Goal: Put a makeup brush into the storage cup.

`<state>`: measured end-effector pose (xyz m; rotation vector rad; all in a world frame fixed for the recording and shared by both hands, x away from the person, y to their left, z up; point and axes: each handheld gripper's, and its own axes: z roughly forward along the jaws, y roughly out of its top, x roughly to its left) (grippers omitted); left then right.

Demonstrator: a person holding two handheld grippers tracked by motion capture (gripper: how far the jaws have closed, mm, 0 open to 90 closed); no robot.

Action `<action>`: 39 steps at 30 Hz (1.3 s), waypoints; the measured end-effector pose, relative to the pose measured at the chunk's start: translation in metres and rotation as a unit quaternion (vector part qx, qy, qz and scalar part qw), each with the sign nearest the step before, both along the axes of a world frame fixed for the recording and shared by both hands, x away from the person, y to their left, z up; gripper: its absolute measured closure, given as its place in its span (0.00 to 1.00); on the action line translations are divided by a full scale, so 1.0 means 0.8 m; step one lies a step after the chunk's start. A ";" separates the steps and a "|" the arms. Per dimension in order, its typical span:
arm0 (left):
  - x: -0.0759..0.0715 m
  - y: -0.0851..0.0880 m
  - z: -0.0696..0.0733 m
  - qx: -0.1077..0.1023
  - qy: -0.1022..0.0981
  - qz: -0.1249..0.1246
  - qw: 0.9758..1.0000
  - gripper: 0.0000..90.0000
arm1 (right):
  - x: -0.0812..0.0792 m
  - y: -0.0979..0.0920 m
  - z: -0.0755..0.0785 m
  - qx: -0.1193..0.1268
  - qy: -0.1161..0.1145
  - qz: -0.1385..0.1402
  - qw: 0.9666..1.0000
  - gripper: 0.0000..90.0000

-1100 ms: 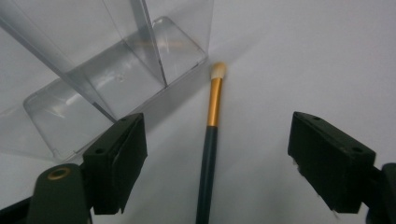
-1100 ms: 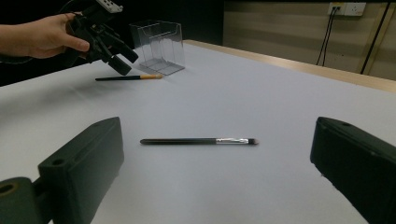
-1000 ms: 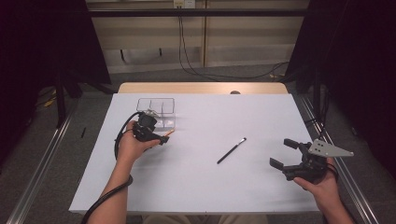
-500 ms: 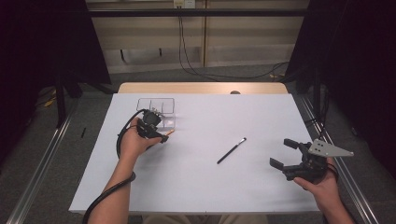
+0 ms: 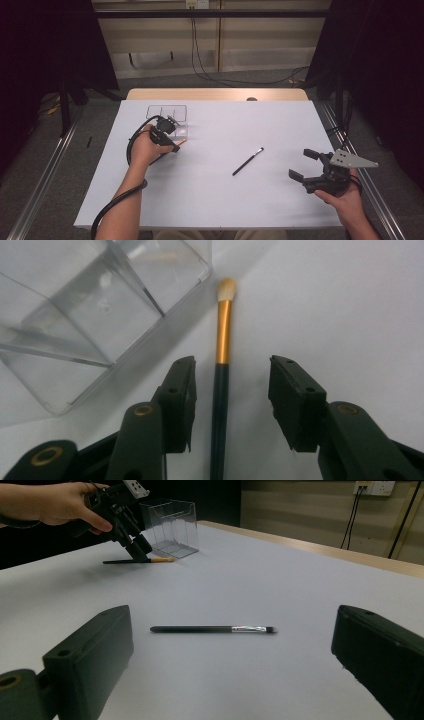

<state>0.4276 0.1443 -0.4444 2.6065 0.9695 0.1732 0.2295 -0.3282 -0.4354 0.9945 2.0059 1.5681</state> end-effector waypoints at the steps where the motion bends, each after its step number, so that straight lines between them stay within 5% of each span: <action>1: 0.002 0.000 0.000 0.001 0.005 0.001 1.000 0.63 | 0.000 0.000 0.000 0.000 0.000 0.000 1.000 0.03; 12: 0.011 -0.004 -0.006 0.013 0.045 0.004 0.999 0.84 | 0.001 -0.001 -0.001 0.000 0.001 0.001 1.000 0.03; 20: 0.016 -0.016 -0.004 0.054 0.063 -0.032 0.996 0.92 | 0.000 -0.002 -0.001 -0.001 0.001 0.000 1.000 0.03; 33: 0.020 -0.025 -0.005 0.080 0.075 -0.045 0.993 0.92 | 0.000 0.000 -0.001 -0.006 0.000 0.003 1.000 0.04; 39: 0.020 -0.022 -0.005 0.070 0.073 -0.044 0.994 0.93 | 0.000 -0.001 -0.001 -0.005 0.000 0.003 1.000 0.04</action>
